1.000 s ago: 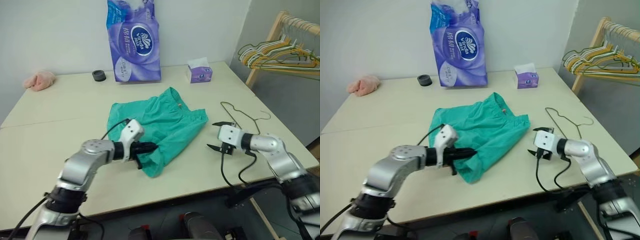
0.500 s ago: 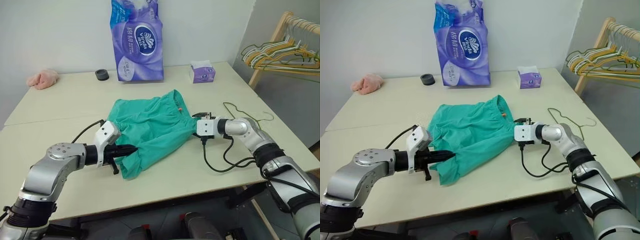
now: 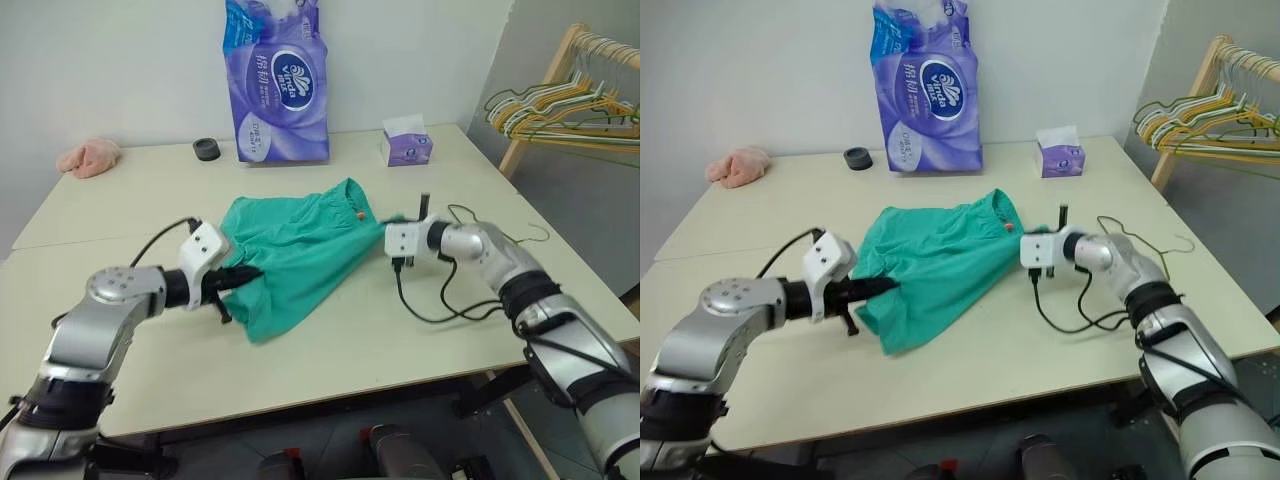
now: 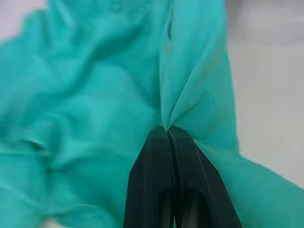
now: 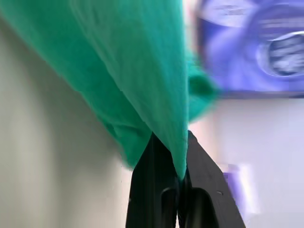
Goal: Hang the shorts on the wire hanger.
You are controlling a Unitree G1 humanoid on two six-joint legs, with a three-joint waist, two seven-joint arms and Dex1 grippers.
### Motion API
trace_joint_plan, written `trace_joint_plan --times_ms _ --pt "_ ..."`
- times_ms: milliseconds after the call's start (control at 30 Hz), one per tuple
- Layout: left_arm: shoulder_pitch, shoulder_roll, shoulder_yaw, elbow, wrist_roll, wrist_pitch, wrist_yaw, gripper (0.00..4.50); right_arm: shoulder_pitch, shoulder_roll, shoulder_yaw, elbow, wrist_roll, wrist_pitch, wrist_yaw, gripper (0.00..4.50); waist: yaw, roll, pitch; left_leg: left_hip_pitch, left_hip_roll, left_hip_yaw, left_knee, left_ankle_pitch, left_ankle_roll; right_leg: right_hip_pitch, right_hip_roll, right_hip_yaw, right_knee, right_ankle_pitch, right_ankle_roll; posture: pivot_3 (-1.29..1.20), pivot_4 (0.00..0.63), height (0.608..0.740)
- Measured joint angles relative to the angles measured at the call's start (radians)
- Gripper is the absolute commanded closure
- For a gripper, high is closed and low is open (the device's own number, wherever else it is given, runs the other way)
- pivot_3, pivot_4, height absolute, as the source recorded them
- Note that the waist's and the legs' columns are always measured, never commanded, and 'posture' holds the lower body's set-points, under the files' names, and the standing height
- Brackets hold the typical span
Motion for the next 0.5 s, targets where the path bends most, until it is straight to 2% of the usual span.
trace_joint_plan --times_ms 100,167,267,333,367,400,500 --pt "0.005 0.011 -0.054 -0.033 0.014 -0.051 -0.059 4.5 -0.022 -0.073 0.0 -0.039 -0.003 -0.044 0.007 4.47 0.0 0.0 0.0 -0.001 0.0 0.0 -0.001 -0.001 -0.002 0.0 -0.003 0.0 -0.001 -0.001 0.001 -0.13 0.058 0.74" --pt "0.077 0.06 -0.09 -0.108 -0.002 -0.064 -0.138 4.5 0.046 -0.138 -0.003 -0.166 0.054 -0.052 0.135 4.47 -0.002 0.0 0.0 -0.003 0.0 0.0 -0.002 -0.002 -0.003 -0.001 -0.004 0.0 -0.003 -0.003 0.002 -0.14 0.062 0.74" --pt "0.228 0.202 -0.122 -0.14 0.004 -0.066 -0.265 4.5 0.288 -0.295 -0.021 -0.441 0.196 0.077 0.413 4.47 0.002 0.0 0.0 -0.003 -0.001 -0.001 -0.004 -0.004 -0.002 -0.001 -0.01 -0.002 -0.002 -0.007 0.002 -0.14 0.063 0.74" --pt "0.245 0.215 -0.123 -0.129 0.012 -0.065 -0.289 4.5 0.338 -0.303 -0.018 -0.484 0.227 0.13 0.488 4.47 0.002 0.003 0.004 -0.003 -0.001 -0.001 -0.001 -0.004 -0.002 -0.001 -0.009 -0.002 0.0 -0.006 0.003 -0.14 0.063 0.74" --pt "0.242 0.237 -0.122 -0.151 0.008 -0.089 -0.32 4.5 0.377 -0.326 -0.02 -0.639 0.269 0.195 0.555 4.47 -0.003 0.004 0.007 -0.001 0.0 0.0 0.0 -0.003 -0.001 0.0 -0.006 -0.001 0.001 -0.005 0.004 -0.14 0.063 0.74" --pt "0.281 0.301 -0.117 -0.152 0.009 -0.121 -0.37 4.5 0.454 -0.378 -0.028 -0.818 0.322 0.275 0.64 4.47 -0.003 0.003 0.007 0.004 0.002 -0.002 0.0 -0.003 -0.001 0.004 -0.001 -0.002 0.0 -0.008 0.007 -0.14 0.063 0.74" --pt "0.314 0.358 -0.104 -0.099 0.029 -0.17 -0.423 4.5 0.542 -0.408 -0.028 -0.985 0.38 0.417 0.75 4.47 0.0 0.004 0.007 0.009 0.002 -0.002 0.0 -0.003 -0.001 0.01 -0.001 -0.003 0.0 -0.009 0.007 -0.13 0.06 0.74"
